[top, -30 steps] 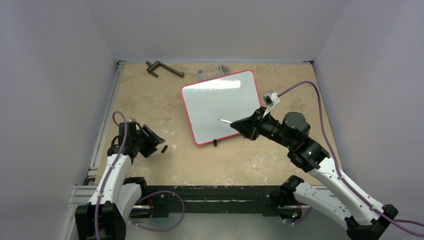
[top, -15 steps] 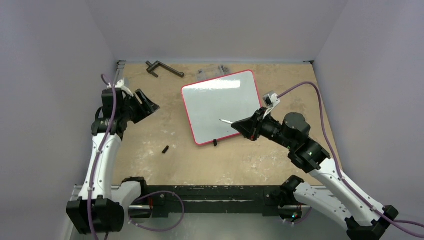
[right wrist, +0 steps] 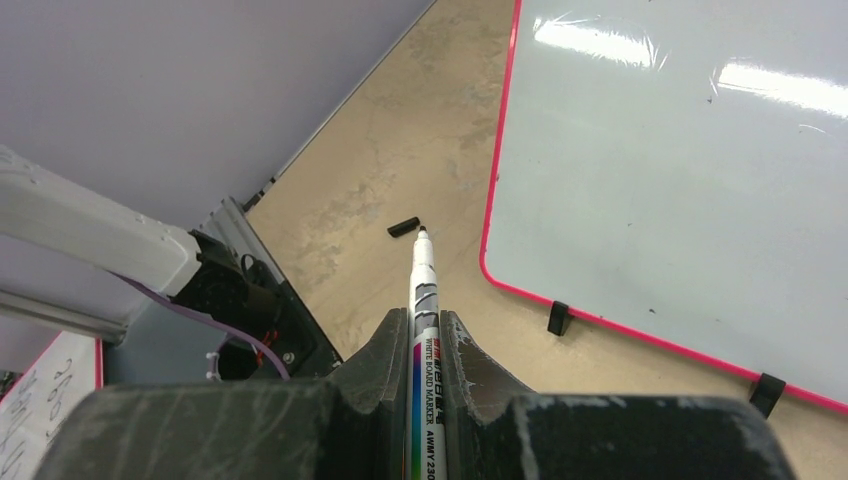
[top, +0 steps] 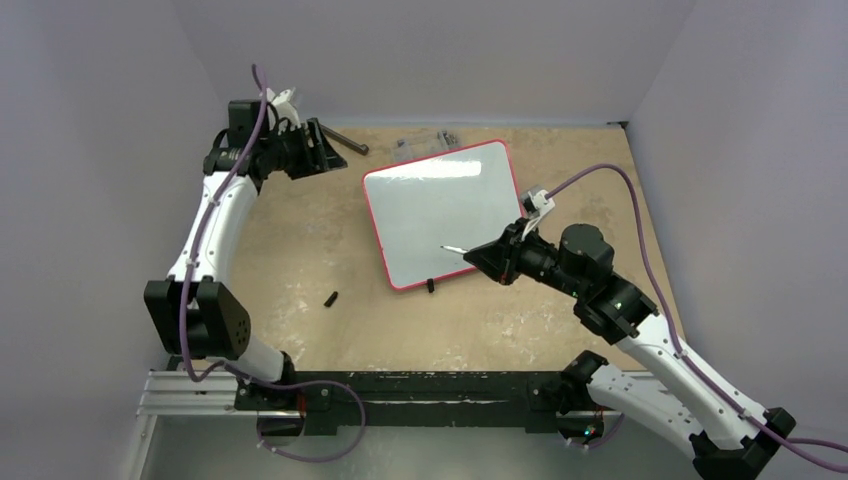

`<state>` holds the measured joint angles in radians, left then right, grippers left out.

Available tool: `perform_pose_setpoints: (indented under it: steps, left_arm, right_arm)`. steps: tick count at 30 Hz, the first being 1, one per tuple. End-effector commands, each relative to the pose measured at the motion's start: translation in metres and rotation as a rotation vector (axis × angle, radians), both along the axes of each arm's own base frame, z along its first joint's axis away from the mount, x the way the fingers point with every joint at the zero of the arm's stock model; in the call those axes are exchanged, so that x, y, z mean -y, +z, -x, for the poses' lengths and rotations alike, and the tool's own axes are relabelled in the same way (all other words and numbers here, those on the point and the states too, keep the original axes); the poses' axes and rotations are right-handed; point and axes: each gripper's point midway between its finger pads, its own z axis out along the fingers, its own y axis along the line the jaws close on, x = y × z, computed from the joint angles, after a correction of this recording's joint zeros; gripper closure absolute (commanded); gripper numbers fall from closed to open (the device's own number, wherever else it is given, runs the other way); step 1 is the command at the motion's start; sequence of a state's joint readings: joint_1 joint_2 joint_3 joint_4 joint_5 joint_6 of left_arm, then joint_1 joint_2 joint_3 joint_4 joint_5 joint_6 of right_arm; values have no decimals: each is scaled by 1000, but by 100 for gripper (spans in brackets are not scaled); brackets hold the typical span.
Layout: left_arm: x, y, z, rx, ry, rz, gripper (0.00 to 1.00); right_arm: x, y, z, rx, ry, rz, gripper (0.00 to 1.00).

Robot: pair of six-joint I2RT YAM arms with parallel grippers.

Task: Write a sentence on the whiteboard
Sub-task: Adjust the whiteboard at the center of the board.

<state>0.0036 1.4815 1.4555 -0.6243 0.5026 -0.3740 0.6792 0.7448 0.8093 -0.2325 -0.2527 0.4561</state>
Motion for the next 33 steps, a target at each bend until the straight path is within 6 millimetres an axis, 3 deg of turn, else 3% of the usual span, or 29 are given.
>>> perform_pose_setpoints:
  steps: [1, 8, 14, 33]
  left_arm:
    - [33, 20, -18, 75, -220, 11, 41]
    - [59, 22, -41, 47, -391, -19, 45]
    - [71, -5, -55, -19, -459, 19, 49]
    - [108, -51, -61, -147, -585, 138, 60]
  right_arm:
    - [5, 9, 0, 37, -9, 11, 100]
    - [11, 9, 1, 42, -26, 33, 100]
    - [15, 9, 3, 40, -31, 46, 100]
    - [16, 2, 3, 18, -39, 66, 100]
